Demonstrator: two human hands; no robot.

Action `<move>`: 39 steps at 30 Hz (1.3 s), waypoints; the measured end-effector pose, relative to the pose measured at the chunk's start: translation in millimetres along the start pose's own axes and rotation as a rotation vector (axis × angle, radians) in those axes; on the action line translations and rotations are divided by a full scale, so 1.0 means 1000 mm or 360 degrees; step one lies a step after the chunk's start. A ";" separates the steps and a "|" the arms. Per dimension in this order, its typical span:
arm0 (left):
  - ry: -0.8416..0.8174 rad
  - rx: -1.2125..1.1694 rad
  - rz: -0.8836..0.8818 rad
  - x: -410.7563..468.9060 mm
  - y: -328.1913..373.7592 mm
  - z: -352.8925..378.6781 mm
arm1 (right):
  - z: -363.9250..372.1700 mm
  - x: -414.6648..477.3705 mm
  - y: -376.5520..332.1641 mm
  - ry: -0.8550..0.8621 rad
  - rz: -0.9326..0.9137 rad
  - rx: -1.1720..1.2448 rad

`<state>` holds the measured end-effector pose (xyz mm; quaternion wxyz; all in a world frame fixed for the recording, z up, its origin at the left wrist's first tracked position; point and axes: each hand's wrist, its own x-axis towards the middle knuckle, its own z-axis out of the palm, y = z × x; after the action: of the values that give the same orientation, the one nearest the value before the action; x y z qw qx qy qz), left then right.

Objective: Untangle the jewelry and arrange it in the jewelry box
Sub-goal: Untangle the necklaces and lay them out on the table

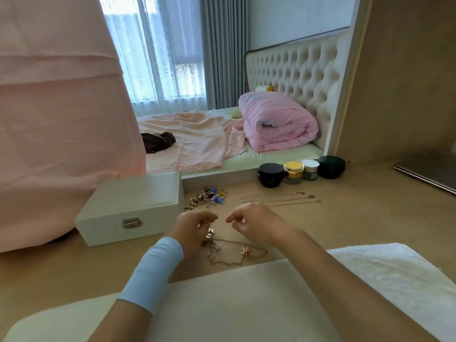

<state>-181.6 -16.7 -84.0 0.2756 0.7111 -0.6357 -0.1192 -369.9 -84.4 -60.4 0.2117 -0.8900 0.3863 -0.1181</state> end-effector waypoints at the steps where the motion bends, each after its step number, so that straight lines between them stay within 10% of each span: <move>1: -0.0009 0.0019 -0.0010 -0.005 -0.005 -0.003 | 0.006 0.004 -0.008 -0.0032 -0.0010 0.0011; 31: -0.0170 0.0086 0.0009 -0.007 -0.044 -0.007 | 0.027 0.039 -0.027 -0.0362 0.0041 -0.0012; 39: -0.0051 -0.0927 0.0033 -0.004 -0.024 -0.009 | 0.005 0.040 -0.027 0.0060 -0.0138 0.0613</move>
<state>-157.4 -10.0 -90.4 0.4594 0.5935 -0.5862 -0.3051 -323.4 -95.9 -50.1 0.3655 -0.8465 0.3217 -0.2155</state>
